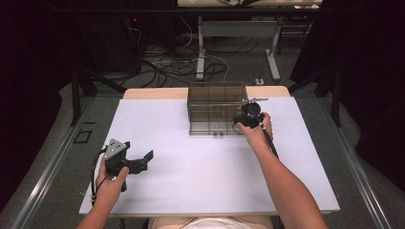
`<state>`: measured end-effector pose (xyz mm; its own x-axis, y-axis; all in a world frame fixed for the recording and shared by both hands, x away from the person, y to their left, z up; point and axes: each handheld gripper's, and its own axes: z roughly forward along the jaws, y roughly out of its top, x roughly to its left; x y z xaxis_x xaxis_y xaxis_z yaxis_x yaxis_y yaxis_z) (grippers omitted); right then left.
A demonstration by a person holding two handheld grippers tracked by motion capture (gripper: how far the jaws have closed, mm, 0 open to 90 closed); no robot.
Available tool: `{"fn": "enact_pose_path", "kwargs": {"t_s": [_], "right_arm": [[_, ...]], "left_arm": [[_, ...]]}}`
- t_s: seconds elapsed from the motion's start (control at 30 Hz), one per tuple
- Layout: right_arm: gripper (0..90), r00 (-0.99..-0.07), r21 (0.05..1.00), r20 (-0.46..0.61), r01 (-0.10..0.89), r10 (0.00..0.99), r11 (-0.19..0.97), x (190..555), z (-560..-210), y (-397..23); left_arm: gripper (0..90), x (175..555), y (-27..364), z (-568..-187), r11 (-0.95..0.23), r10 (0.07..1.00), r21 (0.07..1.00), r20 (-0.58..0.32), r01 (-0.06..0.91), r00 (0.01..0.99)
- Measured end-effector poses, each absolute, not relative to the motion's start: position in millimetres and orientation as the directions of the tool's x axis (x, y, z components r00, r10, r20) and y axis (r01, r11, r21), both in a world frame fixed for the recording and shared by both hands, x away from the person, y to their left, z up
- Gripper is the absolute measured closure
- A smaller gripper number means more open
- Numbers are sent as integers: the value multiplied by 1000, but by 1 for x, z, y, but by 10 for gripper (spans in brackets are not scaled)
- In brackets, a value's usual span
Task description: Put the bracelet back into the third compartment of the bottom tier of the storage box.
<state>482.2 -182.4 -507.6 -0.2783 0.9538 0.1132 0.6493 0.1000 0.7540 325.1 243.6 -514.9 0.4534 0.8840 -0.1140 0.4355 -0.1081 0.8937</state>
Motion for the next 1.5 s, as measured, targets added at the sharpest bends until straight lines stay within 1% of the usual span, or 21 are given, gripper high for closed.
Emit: {"fn": "enact_pose_path", "kwargs": {"t_s": [0.4, 0.47, 0.6, 0.77, 0.8, 0.9, 1.0, 1.17, 1.27, 1.33, 1.43, 1.5], "right_arm": [[432, -318, 768, 99, 627, 943, 131, 476, -503, -177], [403, -336, 773, 94, 618, 937, 144, 475, -501, -176], [385, -356, 782, 91, 604, 930, 155, 471, -496, -175], [335, -390, 792, 80, 584, 917, 179, 464, -490, -174], [332, -400, 796, 72, 575, 914, 189, 462, -488, -173], [328, -422, 795, 105, 580, 900, 179, 455, -483, -171], [319, -450, 795, 86, 568, 889, 211, 448, -479, -170], [301, -486, 798, 107, 562, 867, 216, 434, -475, -171], [247, -510, 796, 112, 560, 853, 230, 428, -477, -173], [226, -525, 797, 94, 548, 846, 252, 424, -478, -173], [174, -535, 795, 76, 542, 841, 273, 417, -479, -174], [159, -535, 796, 75, 541, 842, 273, 413, -480, -175]], "left_arm": [[4, 326, 243, -515, -112, 885, 892, -111, 437, 453], [4, 326, 242, -516, -110, 885, 892, -114, 439, 452], [4, 326, 243, -515, -115, 884, 893, -108, 436, 455], [4, 325, 242, -515, -115, 883, 893, -108, 434, 457], [4, 325, 242, -515, -117, 882, 894, -107, 433, 459], [4, 324, 242, -514, -119, 881, 894, -106, 431, 462], [4, 324, 241, -514, -129, 879, 895, -96, 426, 468], [4, 324, 240, -514, -123, 878, 895, -103, 429, 467], [4, 324, 240, -514, -126, 878, 894, -101, 430, 467], [4, 324, 240, -514, -126, 878, 895, -101, 429, 468], [4, 324, 239, -514, -126, 877, 895, -101, 429, 469], [4, 324, 239, -514, -129, 878, 895, -98, 428, 469]]}}
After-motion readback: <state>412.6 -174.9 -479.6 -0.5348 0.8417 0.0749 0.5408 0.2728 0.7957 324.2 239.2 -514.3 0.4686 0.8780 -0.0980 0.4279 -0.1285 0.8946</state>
